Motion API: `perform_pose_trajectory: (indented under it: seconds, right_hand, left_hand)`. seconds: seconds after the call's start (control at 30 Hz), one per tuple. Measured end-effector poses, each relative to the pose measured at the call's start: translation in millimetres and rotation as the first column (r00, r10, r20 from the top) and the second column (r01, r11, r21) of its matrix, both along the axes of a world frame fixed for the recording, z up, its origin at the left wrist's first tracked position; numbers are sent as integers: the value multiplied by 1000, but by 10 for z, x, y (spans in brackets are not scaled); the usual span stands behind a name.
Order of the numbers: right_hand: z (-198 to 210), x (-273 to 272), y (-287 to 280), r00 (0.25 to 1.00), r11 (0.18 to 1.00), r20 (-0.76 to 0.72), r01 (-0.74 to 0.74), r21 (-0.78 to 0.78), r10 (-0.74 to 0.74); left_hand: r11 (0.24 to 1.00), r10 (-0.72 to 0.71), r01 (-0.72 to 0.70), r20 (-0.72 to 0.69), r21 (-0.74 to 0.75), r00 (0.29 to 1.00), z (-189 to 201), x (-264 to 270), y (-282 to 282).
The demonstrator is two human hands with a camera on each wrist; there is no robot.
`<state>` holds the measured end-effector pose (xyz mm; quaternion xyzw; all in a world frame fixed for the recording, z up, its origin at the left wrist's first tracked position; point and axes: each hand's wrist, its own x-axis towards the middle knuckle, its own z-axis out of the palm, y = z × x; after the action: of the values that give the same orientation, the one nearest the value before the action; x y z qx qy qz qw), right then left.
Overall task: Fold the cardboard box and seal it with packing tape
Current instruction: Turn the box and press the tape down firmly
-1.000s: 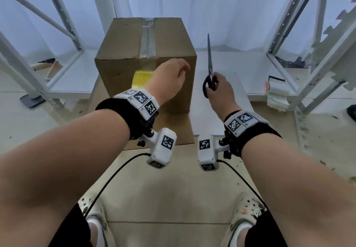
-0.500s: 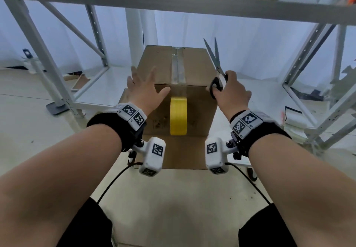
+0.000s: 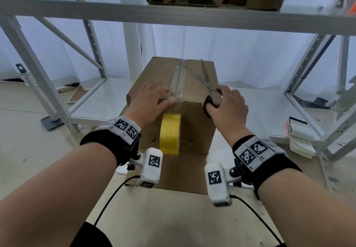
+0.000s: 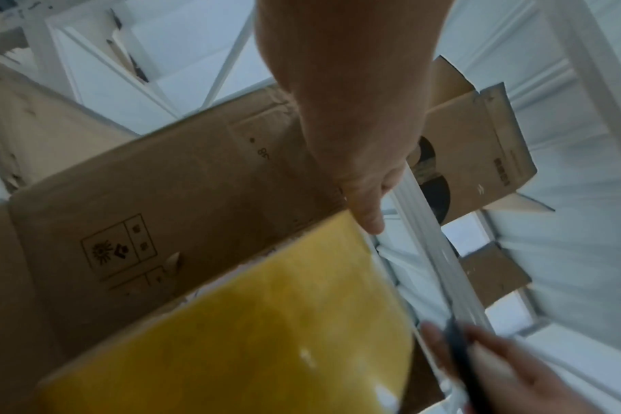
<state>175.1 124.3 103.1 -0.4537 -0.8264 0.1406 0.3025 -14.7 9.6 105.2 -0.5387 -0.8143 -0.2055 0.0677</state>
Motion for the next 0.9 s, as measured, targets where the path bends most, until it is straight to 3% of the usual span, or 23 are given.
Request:
perform_pose_trajectory:
  seconds: [0.1, 0.2, 0.37, 0.47, 0.6, 0.7, 0.8, 0.87, 0.9]
  right_hand:
    - [86, -84, -25, 998, 997, -2, -65, 39, 65]
    - [131, -176, -32, 988, 994, 111, -105, 7, 103]
    - [365, -319, 126, 975, 988, 169, -132, -85, 145]
    - [516, -408, 231, 921, 977, 328, -178, -118, 208]
    - [551, -445, 260, 794, 952, 525, -255, -169, 306]
    - [505, -422, 161, 790, 975, 582, -221, -27, 195]
    - [446, -414, 8, 831, 931, 556, -220, 291, 23]
    - [362, -437, -90, 878, 881, 435, -355, 313, 200]
    - [308, -455, -132, 865, 862, 387, -435, 262, 319]
  left_hand:
    - [985, -172, 172, -9, 28, 985, -36, -20, 64]
    - [990, -135, 135, -14, 44, 991, -84, -102, 118]
    - [992, -120, 122, -44, 38, 992, -72, -105, 196]
    - [991, -128, 129, -17, 43, 992, -60, -100, 188]
    - [982, -166, 155, 104, 107, 981, -58, -113, 103]
    - [980, -161, 140, 145, 143, 976, -60, -72, -1]
    - [974, -60, 9, 221, 226, 973, -66, 59, -122]
    - [991, -30, -24, 395, 130, 918, -61, 179, -184]
    - [998, -13, -19, 504, 58, 864, -49, 241, -202]
